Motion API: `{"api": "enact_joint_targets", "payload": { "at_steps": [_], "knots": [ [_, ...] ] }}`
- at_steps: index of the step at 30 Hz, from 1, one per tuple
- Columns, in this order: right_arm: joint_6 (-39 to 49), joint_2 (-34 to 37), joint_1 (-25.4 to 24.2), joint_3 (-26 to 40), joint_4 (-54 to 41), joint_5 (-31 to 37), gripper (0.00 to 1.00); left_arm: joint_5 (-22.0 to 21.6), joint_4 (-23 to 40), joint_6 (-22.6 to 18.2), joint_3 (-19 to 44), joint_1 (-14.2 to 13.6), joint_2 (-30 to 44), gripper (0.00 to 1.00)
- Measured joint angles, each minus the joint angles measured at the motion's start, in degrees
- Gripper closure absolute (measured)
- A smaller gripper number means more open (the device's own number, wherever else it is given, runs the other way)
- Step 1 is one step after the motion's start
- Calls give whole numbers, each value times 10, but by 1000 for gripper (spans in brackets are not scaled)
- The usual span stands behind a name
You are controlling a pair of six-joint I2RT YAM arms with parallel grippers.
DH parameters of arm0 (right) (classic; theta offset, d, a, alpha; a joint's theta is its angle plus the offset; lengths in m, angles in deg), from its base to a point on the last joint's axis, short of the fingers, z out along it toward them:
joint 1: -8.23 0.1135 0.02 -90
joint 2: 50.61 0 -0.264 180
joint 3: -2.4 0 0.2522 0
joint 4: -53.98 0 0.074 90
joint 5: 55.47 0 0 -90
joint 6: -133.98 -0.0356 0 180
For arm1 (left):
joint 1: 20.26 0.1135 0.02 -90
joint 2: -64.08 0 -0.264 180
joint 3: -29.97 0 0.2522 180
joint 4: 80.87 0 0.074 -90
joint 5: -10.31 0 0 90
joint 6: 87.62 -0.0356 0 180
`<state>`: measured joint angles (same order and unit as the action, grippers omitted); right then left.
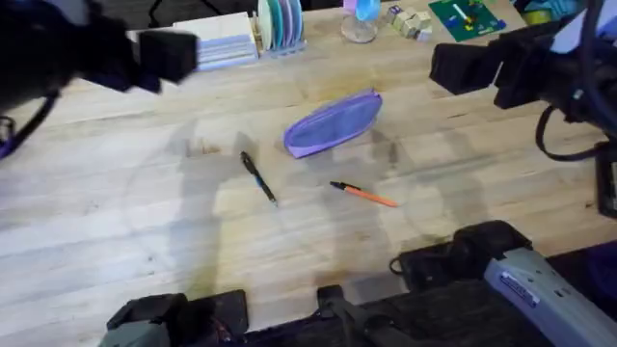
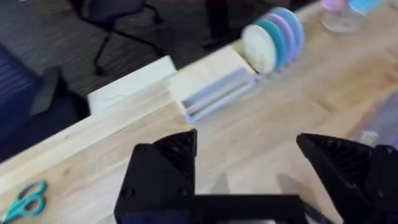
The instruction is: Unzip the bag, pick up the pens from the table one at a time and place them inside, then zip the bag closed.
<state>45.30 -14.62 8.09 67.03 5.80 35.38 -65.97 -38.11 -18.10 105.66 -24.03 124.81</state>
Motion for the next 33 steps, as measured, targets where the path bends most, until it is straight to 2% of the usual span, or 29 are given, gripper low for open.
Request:
{"api": "enact_joint_targets", "payload": {
  "at_steps": [5, 10, 16, 22, 27, 33],
  "knots": [
    [0, 0, 0, 0, -9, 0, 3, 17, 33, -82, 0, -60, 11, 7],
    [0, 0, 0, 0, -9, 0, 3, 23, 38, -148, 0, -113, 33, 8],
    [0, 0, 0, 0, -9, 0, 3, 58, 38, -210, 0, -153, 66, 8],
    [0, 0, 0, 0, -9, 0, 3, 134, 37, -242, 0, -166, 107, 8],
    [0, 0, 0, 0, -9, 0, 3, 194, 35, -250, 0, -166, 147, 7],
    [0, 0, 0, 0, -9, 0, 4, 244, 34, -252, 0, -166, 199, 7]
  ]
}}
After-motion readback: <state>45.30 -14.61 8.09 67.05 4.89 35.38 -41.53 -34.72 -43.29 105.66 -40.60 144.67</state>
